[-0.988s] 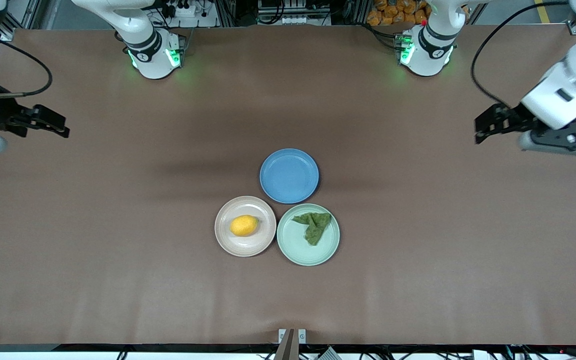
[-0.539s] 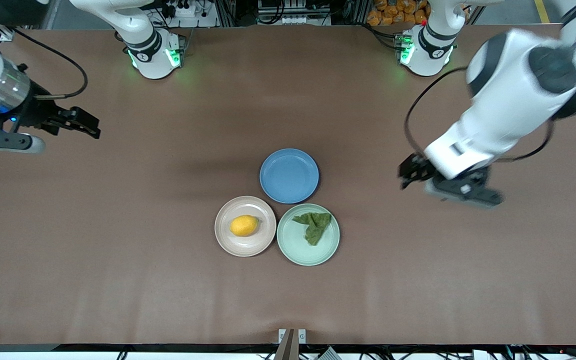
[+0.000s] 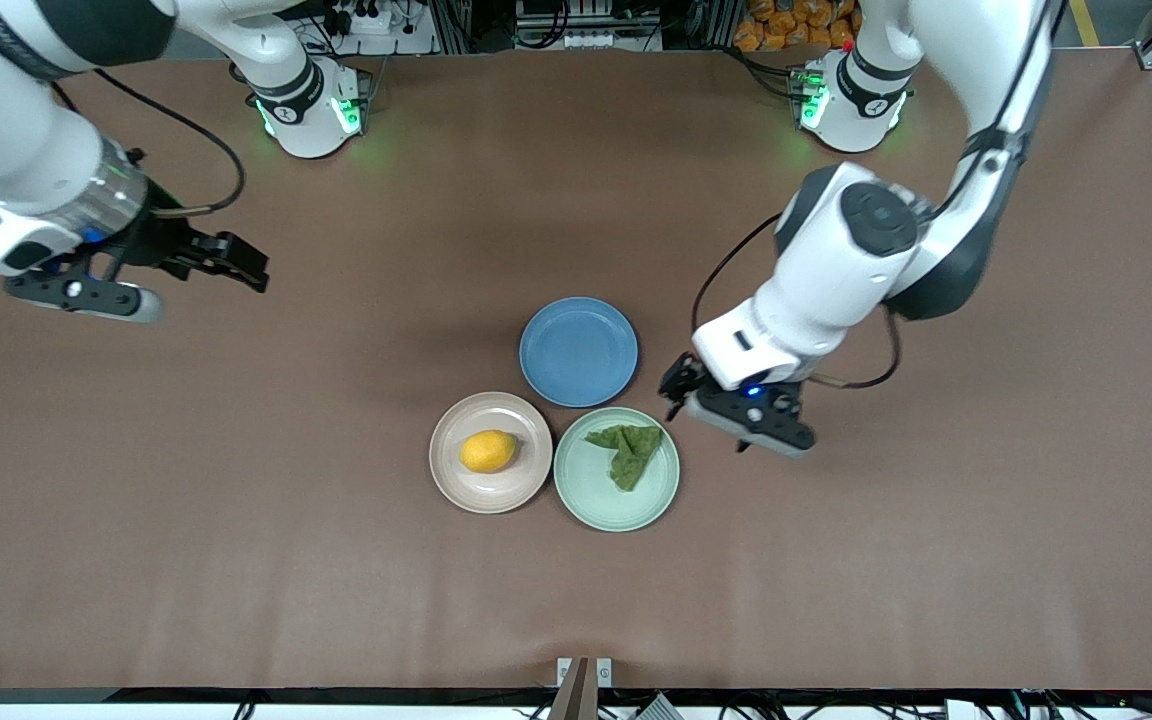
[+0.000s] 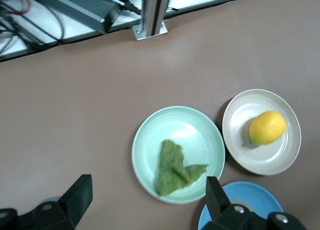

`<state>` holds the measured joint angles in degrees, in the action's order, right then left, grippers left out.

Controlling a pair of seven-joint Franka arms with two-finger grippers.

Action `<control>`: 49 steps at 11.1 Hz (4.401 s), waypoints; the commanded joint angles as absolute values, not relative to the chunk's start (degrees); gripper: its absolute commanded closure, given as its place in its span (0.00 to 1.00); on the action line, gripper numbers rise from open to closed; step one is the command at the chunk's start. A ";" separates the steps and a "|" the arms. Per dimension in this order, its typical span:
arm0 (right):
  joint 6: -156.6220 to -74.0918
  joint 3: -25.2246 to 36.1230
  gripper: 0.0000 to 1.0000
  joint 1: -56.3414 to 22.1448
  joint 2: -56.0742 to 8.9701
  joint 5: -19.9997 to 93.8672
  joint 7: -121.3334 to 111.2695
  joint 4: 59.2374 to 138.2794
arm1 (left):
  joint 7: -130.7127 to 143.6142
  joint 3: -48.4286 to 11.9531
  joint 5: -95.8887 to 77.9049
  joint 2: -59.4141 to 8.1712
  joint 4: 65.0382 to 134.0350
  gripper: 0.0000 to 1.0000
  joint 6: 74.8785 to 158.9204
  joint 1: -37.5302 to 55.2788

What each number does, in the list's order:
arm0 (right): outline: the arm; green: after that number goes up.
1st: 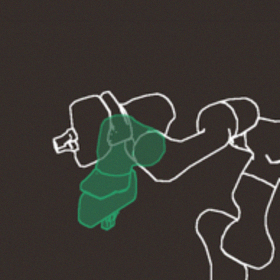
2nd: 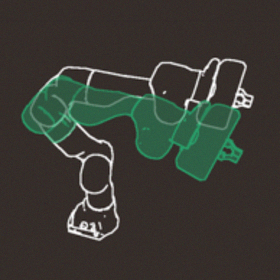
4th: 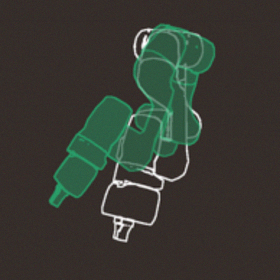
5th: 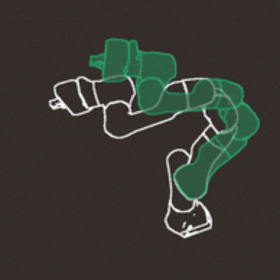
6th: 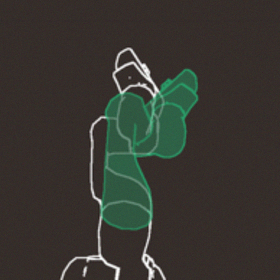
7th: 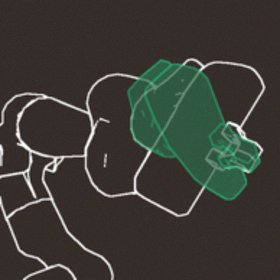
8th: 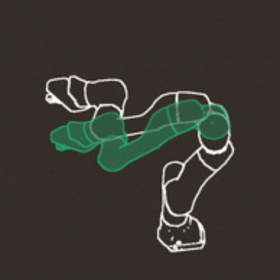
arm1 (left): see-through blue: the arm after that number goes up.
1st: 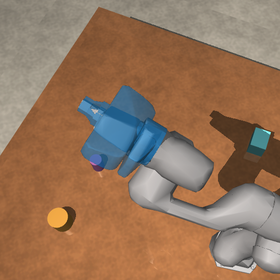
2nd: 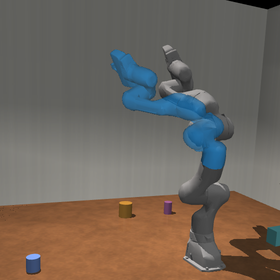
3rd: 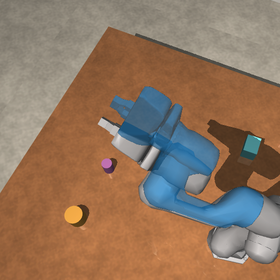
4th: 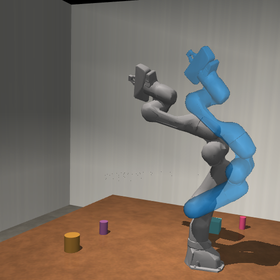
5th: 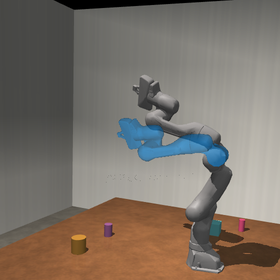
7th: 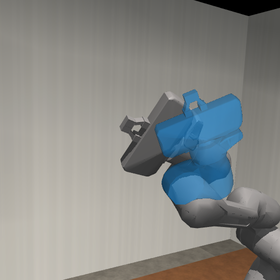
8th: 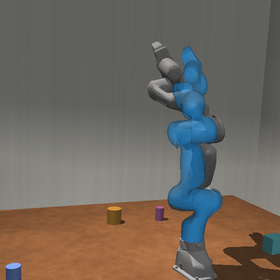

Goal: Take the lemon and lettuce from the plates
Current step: 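Move the left gripper to the lettuce while the right gripper approaches the lemon, then lower both grippers and close them on the lettuce and the lemon, then carry the lettuce off the green plate with the left gripper and release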

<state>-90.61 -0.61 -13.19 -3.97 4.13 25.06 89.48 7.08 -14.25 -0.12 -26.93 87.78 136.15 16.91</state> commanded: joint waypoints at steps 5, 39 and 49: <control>-98.42 -0.18 0.00 -19.85 -9.92 8.09 32.83 87.45 | 10.10 -13.27 2.37 -40.86 86.84 0.11 151.87 20.92; -136.49 -0.18 0.00 -29.00 -51.50 10.46 51.24 78.40 | 9.23 -7.21 1.95 -30.61 88.59 1.00 137.50 18.31; -138.08 0.00 0.25 -28.74 -53.17 9.93 50.54 78.40 | 4.04 -7.29 0.17 -37.33 91.06 1.00 131.04 0.27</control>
<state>-137.26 -0.19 -28.71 -51.35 9.86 50.33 80.02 5.68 -6.70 1.91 -34.62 91.94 131.17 1.69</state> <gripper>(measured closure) 0.022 0.974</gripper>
